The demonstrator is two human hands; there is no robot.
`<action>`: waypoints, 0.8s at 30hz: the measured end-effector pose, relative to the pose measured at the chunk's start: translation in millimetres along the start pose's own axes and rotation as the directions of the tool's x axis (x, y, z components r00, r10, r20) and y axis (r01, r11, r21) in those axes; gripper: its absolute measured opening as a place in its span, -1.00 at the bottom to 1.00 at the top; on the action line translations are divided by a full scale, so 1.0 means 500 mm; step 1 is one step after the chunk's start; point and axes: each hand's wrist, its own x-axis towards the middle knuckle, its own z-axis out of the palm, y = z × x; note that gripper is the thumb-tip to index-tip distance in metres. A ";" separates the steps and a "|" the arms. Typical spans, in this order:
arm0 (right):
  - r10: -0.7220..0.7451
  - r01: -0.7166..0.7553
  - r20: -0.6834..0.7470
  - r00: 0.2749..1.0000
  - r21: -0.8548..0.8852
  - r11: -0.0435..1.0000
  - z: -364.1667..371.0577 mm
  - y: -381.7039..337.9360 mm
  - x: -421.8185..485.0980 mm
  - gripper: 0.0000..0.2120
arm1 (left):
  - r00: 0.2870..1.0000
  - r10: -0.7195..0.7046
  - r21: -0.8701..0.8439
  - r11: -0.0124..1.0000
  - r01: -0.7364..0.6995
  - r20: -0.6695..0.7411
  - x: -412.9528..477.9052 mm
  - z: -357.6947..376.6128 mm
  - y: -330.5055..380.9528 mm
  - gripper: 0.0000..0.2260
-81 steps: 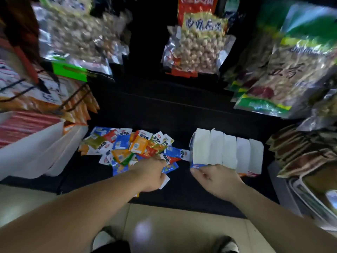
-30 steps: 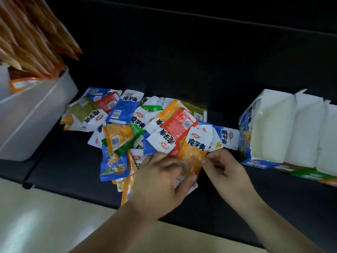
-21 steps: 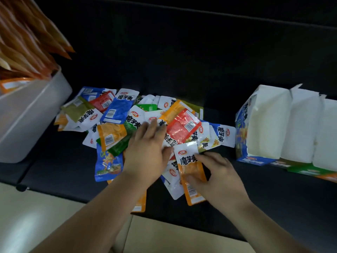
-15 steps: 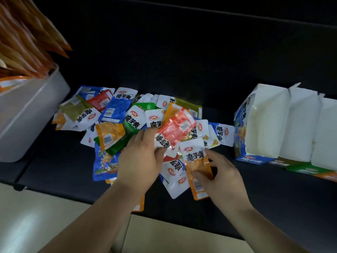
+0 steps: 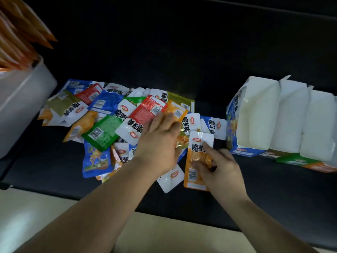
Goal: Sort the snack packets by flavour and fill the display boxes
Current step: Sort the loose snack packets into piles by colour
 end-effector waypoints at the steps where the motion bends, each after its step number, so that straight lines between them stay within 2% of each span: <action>1: -0.006 0.006 -0.003 1.000 -0.002 1.000 -0.001 0.003 -0.001 -0.35 | 0.999 -0.010 0.020 1.000 0.009 0.032 0.004 0.017 -0.001 -0.32; 5: 0.009 -0.009 -0.021 1.000 -0.017 1.000 -0.008 0.015 -0.015 -0.37 | 0.997 -0.061 0.084 0.995 0.057 0.042 0.002 0.038 -0.009 -0.19; 8: 0.028 -0.026 -0.071 0.997 0.041 0.999 -0.010 0.026 -0.031 -0.42 | 0.996 -0.084 0.070 0.994 0.084 -0.012 -0.005 0.041 -0.004 -0.39; 13: 0.052 -0.045 -0.092 0.994 0.084 0.995 -0.020 0.030 -0.045 -0.45 | 0.980 -0.065 0.043 0.996 0.074 -0.189 -0.020 0.052 0.002 -0.79; 18: 0.184 -0.170 -0.063 0.981 0.181 0.969 -0.028 0.017 -0.036 -0.48 | 0.932 -0.028 -0.001 1.000 0.030 -0.361 -0.021 -0.005 0.000 -0.72; 21: 0.224 -0.212 -0.032 0.974 0.211 0.954 -0.028 0.007 -0.031 -0.64 | 0.881 -0.071 -0.216 0.976 -0.036 -0.467 -0.035 -0.041 0.018 -0.75; 23: 0.256 -0.246 -0.008 0.967 0.260 0.934 -0.031 0.000 -0.032 -0.69 | 0.901 -0.191 -0.474 0.881 -0.017 -0.388 -0.050 -0.049 0.038 -0.76; 24: 0.281 -0.267 0.001 0.960 0.316 0.910 -0.036 -0.004 -0.033 -0.70 | 0.911 -0.276 -0.615 0.788 0.032 -0.306 -0.058 -0.045 0.045 -0.75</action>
